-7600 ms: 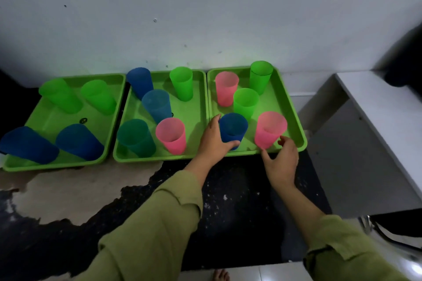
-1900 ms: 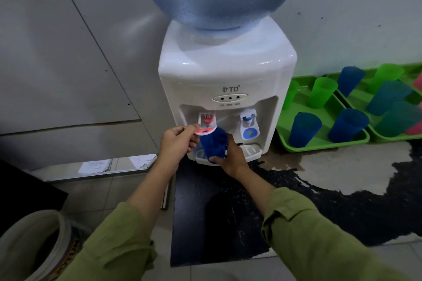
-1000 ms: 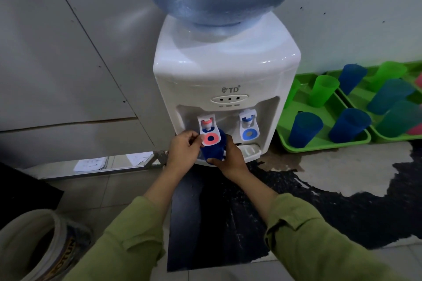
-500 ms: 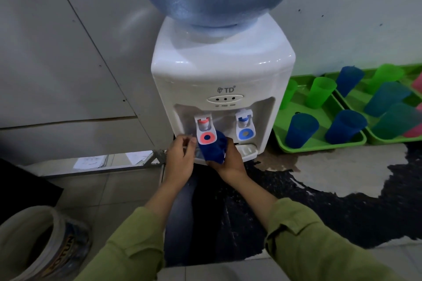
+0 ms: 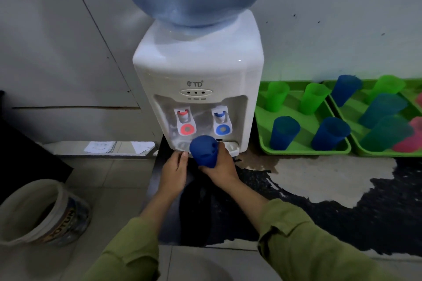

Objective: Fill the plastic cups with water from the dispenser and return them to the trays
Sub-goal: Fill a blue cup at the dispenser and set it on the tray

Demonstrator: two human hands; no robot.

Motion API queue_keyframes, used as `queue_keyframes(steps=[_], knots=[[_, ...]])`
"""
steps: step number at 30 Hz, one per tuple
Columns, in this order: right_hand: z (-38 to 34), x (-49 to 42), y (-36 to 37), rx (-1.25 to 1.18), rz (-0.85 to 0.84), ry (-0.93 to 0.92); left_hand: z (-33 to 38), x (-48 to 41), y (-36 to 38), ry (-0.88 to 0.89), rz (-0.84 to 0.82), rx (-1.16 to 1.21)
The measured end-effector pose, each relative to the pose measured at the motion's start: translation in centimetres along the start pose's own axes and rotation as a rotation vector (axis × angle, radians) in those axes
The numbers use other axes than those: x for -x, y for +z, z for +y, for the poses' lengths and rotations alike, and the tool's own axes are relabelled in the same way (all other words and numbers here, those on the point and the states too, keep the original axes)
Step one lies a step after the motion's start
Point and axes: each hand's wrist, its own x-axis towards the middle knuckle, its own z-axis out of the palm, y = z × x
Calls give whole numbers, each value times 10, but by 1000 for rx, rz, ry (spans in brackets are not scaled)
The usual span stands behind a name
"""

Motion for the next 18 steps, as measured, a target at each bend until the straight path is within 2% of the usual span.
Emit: queue_keyframes(steps=[6,14,18], knots=[[38,37,-64,-8,-64,-54,18,51,51,-40,81,-77],[91,80,-184,-57,-49,-29,49,98,147,-48,12,-83],[121,97,-248,-46,11,-2,79,111,198,-7,-109,-119]])
